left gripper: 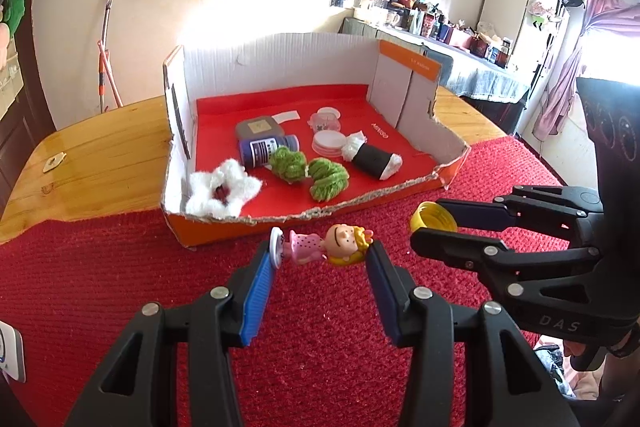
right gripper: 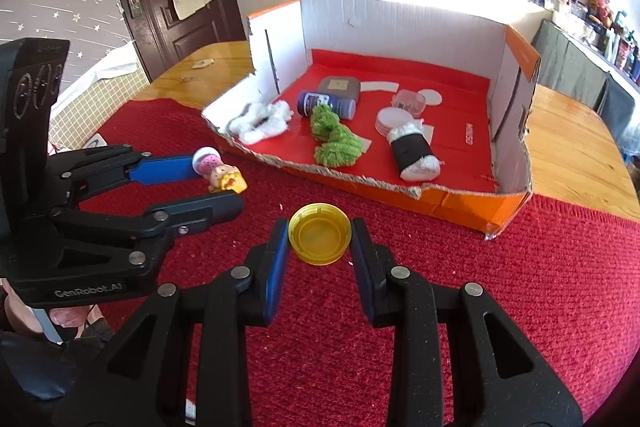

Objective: Organize objects
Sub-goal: 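Carry the doll with the left tool while the right tool carries the yellow cap into the box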

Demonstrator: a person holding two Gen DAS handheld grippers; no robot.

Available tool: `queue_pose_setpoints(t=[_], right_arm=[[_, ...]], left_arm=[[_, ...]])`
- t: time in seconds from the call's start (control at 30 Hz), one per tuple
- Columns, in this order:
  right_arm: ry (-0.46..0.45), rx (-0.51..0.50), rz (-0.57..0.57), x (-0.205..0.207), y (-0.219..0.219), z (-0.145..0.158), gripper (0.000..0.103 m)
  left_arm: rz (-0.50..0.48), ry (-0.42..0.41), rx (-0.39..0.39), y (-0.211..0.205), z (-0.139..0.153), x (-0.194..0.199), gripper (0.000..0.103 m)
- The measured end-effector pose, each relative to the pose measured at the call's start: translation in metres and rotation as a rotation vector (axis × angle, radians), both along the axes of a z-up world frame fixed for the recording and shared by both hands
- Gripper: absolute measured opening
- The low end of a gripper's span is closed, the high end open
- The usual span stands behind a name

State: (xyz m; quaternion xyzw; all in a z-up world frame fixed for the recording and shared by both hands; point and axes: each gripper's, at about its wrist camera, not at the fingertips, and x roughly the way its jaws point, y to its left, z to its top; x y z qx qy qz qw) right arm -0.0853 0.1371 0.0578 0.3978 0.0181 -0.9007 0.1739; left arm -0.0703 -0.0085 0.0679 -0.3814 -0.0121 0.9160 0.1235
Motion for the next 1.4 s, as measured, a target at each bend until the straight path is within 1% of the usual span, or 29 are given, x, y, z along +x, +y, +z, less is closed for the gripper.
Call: queue_pose_setpoints(t=[0.23,0.47,0.63,1.03,1.2,1.4], right_arm=[[0.032,-0.009,0.009,-0.002,0.001,0.016,0.029],[0.031,-0.015,0.005,-0.015,0.007,0.023,0.029],[0.017,-0.022,-0.001,-0.028,0.012,0.023,0.029],[-0.105,-0.055,0.011,-0.071,0.022,0.007,0.029],[-0.153,-0.062,0.018,-0.084,0.023,-0.001,0.029],[-0.194,-0.062,0.031,-0.093,0.02,-0.009,0.029]], left_arm=[[0.002,0.022,-0.002,-0.001,0.009,-0.005,0.049],[0.003,0.033,-0.004,-0.003,0.015,-0.017,0.049],[0.0,0.026,-0.008,-0.003,0.014,-0.03,0.049],[-0.04,-0.053,-0.011,0.0,0.001,-0.061,0.049],[-0.053,-0.101,-0.003,-0.001,-0.007,-0.073,0.049],[-0.064,-0.138,-0.011,-0.003,-0.016,-0.082,0.049]])
